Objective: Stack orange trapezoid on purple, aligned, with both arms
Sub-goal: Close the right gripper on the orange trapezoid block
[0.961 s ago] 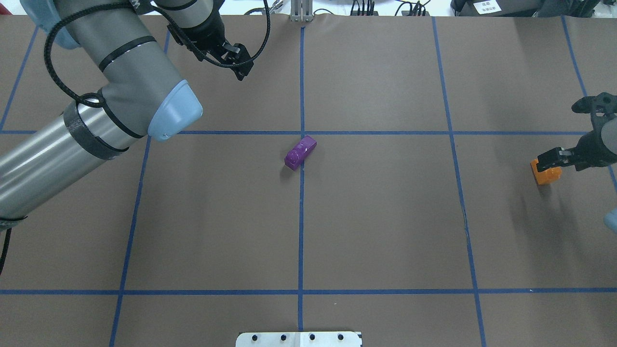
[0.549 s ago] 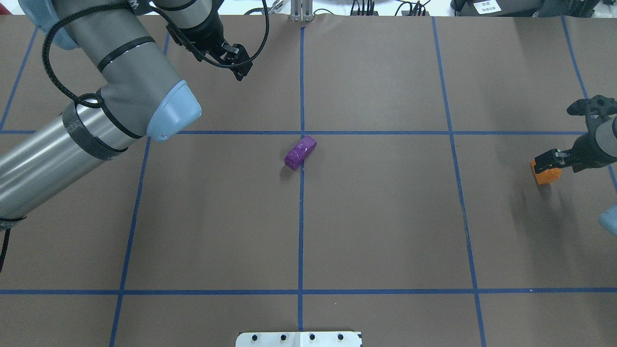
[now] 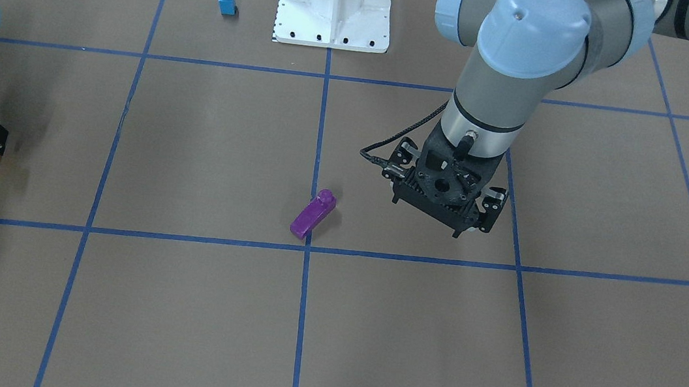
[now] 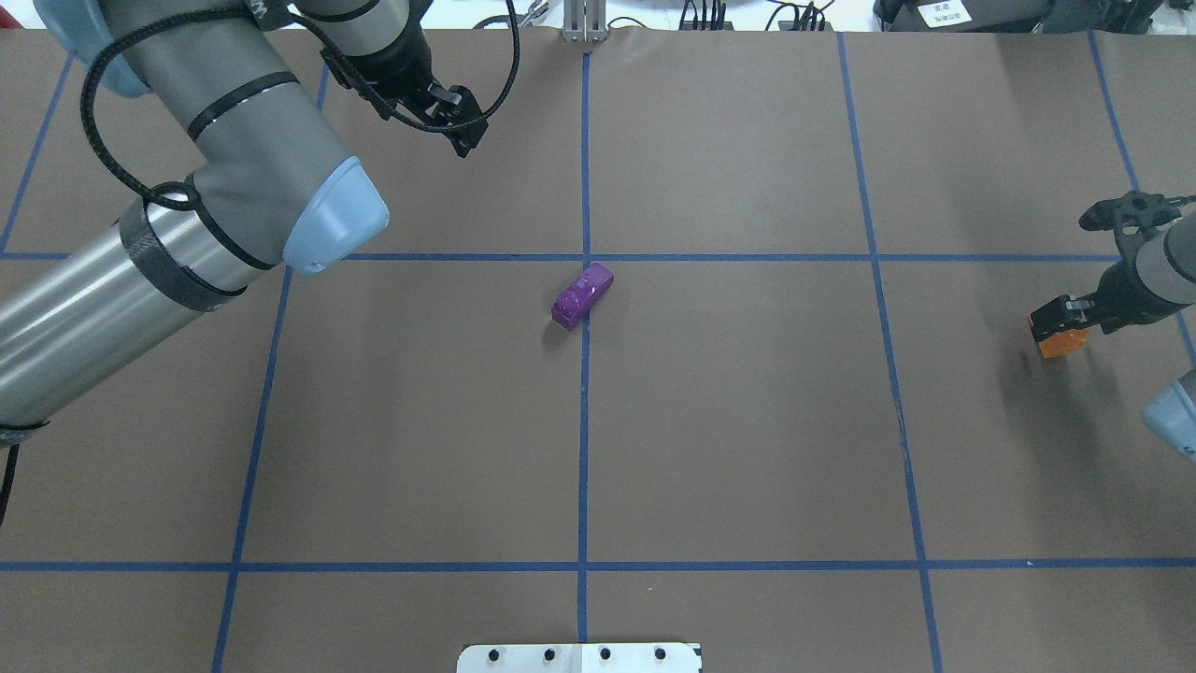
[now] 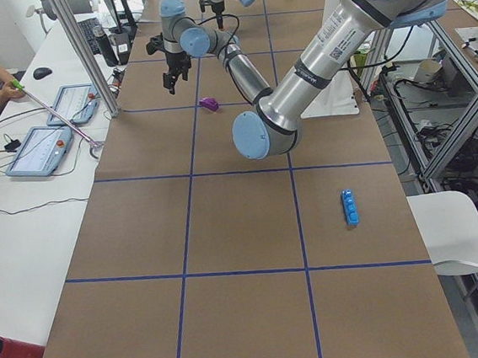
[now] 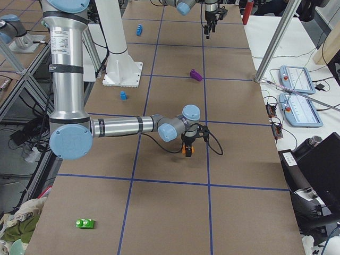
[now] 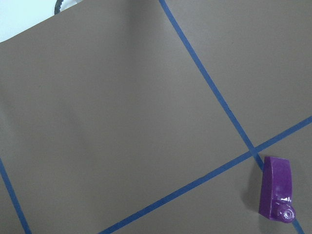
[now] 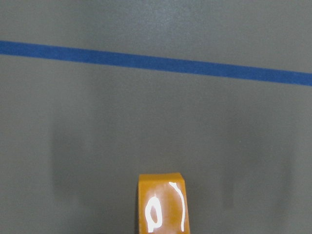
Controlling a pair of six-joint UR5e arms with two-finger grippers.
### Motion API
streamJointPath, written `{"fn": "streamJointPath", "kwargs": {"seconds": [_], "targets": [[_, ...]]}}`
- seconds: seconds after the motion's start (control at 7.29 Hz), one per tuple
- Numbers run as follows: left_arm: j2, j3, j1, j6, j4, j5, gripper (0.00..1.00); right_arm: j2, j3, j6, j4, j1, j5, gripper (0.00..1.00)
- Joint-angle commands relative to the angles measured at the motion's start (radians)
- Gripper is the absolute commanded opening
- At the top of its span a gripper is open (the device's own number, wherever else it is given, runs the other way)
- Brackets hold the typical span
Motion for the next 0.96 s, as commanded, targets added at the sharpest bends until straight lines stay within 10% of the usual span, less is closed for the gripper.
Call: {"fn": "streamJointPath", "kwargs": {"seconds": [0.0,0.27,0.55,0.82], "targets": [[0.018,-0.008,0.0,0.0,-0.005,-0.002,1.0,0.01,-0.008,-0.006,-0.001,-0.001,0.006,0.68],[0.018,-0.009,0.002,0.0,-0.005,-0.002,1.0,0.01,-0.01,-0.003,-0.001,-0.001,0.011,0.55],[0.018,-0.014,0.002,-0.002,-0.003,-0.002,1.0,0.01,-0.007,-0.006,0.001,-0.002,0.049,0.03],[0.025,-0.018,0.0,0.0,-0.002,-0.002,1.0,0.017,0.046,0.0,-0.014,0.005,0.127,0.0]]}}
